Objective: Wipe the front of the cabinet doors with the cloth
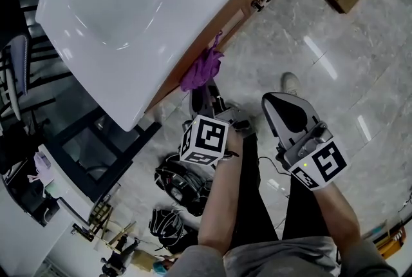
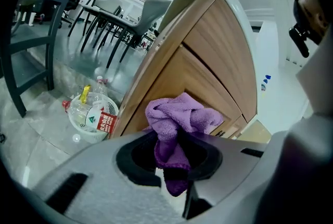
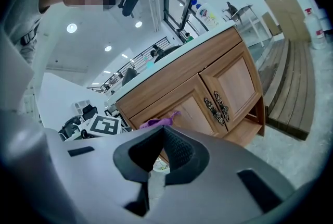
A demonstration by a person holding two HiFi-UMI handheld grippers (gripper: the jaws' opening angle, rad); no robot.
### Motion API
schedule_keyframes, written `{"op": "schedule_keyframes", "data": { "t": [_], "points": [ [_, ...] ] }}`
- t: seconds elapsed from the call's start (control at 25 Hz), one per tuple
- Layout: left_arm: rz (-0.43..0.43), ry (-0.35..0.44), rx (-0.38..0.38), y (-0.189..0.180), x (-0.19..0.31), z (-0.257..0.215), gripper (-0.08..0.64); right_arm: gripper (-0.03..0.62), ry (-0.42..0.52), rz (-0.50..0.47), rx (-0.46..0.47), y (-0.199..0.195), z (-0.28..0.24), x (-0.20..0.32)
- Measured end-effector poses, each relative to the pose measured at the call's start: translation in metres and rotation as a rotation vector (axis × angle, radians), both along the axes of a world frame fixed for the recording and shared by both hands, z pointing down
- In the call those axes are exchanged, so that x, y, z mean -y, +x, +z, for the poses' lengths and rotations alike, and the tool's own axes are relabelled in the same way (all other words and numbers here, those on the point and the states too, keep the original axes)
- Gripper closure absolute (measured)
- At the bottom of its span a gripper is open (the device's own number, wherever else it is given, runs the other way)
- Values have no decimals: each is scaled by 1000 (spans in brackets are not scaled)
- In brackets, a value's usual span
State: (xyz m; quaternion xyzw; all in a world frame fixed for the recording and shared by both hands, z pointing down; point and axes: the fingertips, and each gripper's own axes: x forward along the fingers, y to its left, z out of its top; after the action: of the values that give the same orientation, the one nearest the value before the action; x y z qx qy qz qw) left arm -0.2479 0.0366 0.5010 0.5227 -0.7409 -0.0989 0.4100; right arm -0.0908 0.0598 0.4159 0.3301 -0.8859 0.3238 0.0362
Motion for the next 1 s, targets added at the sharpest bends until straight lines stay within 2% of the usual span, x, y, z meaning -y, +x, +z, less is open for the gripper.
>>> {"op": "schedule_keyframes", "data": {
  "t": [0.16, 0.44, 0.8, 1.0],
  "points": [
    [9, -3, -3, 0, 1, 13, 483, 583, 4, 7, -13, -5, 9, 5],
    [-19, -21, -72, 1, 1, 40, 482, 583, 8, 20, -21, -7, 17, 9],
    [-50, -97, -155, 2, -2, 93, 482, 583, -3, 14, -39, -3, 25, 1],
    [-59, -117, -169, 2, -3, 108, 482, 583, -6, 21, -43, 2, 29, 2]
  ]
}}
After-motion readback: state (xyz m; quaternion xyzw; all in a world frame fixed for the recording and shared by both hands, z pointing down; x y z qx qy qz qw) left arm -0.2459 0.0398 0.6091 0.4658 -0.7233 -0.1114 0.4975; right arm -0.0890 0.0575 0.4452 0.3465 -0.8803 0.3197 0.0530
